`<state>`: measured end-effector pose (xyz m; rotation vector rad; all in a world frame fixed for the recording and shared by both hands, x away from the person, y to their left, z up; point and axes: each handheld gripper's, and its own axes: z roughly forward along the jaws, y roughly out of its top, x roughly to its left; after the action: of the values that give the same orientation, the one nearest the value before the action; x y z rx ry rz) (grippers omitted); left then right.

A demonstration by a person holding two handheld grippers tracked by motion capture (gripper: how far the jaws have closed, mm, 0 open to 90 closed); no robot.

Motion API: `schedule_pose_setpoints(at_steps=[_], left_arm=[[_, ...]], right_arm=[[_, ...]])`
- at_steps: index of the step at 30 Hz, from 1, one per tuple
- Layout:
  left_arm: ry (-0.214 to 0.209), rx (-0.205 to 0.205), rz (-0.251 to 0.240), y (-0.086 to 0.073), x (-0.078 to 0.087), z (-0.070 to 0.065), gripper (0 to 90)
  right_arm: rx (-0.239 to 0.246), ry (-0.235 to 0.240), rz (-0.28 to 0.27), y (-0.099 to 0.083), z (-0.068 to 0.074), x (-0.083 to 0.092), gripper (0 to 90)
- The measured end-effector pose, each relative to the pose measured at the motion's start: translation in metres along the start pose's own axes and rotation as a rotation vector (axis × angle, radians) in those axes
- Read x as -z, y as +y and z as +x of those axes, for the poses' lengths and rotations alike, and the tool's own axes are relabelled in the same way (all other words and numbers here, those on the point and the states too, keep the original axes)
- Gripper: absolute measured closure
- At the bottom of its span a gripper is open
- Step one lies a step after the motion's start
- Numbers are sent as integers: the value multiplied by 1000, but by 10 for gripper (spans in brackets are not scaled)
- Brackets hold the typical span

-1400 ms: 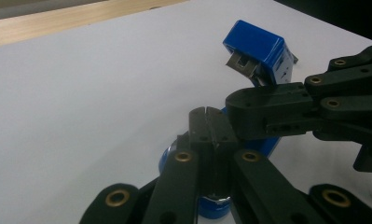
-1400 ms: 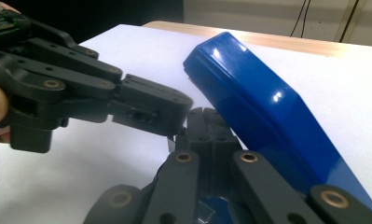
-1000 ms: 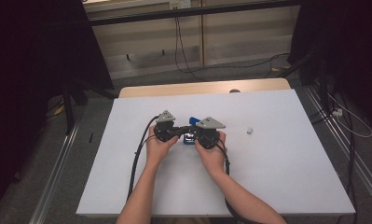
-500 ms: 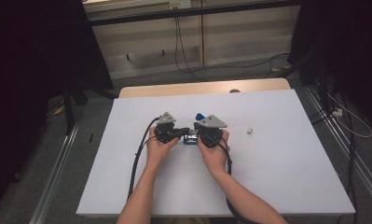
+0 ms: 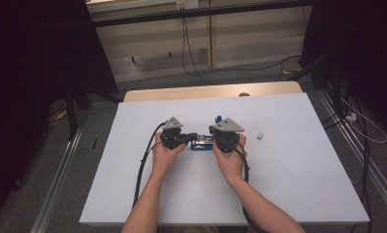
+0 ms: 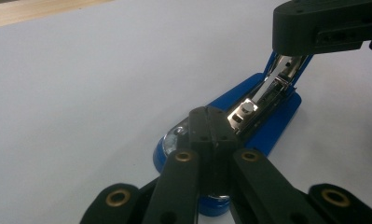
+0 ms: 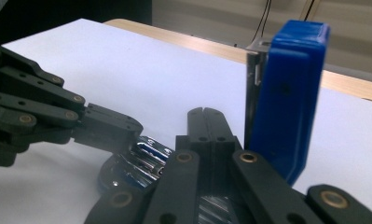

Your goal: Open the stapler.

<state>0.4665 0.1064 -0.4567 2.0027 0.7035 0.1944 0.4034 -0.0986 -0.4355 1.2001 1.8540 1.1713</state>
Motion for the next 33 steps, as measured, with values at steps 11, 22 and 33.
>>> schedule_pose_setpoints(at_steps=[11,22,33], left_arm=[[-3,9,-6,-1,0,0,900],[-3,18,-26,-3,0,0,900],[-8,21,-25,-4,0,1,900]], right_arm=[[-4,2,6,0,-1,1,900],[20,-18,13,0,1,2,900],[11,-34,20,-2,-9,7,900]])
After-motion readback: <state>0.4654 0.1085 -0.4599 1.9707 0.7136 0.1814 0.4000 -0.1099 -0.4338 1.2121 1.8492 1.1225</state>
